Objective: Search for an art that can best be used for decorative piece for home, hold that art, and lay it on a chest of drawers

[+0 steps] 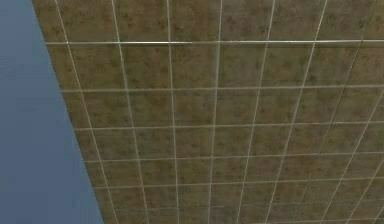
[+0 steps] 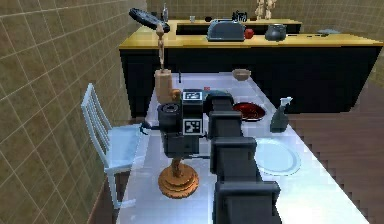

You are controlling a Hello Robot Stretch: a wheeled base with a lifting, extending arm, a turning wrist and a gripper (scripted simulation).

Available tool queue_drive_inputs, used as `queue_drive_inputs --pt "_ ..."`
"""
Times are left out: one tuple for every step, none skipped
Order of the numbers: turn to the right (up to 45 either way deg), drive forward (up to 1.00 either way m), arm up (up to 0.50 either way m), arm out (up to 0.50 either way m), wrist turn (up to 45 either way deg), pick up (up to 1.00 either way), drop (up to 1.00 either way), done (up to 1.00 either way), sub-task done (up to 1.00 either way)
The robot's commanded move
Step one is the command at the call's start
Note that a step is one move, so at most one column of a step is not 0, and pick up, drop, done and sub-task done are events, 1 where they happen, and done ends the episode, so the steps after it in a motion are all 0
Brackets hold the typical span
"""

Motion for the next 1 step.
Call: queue_drive_inputs --pt "0.0 0.00 0.02 0.00 0.0 0.00 0.00 0.00 0.00"
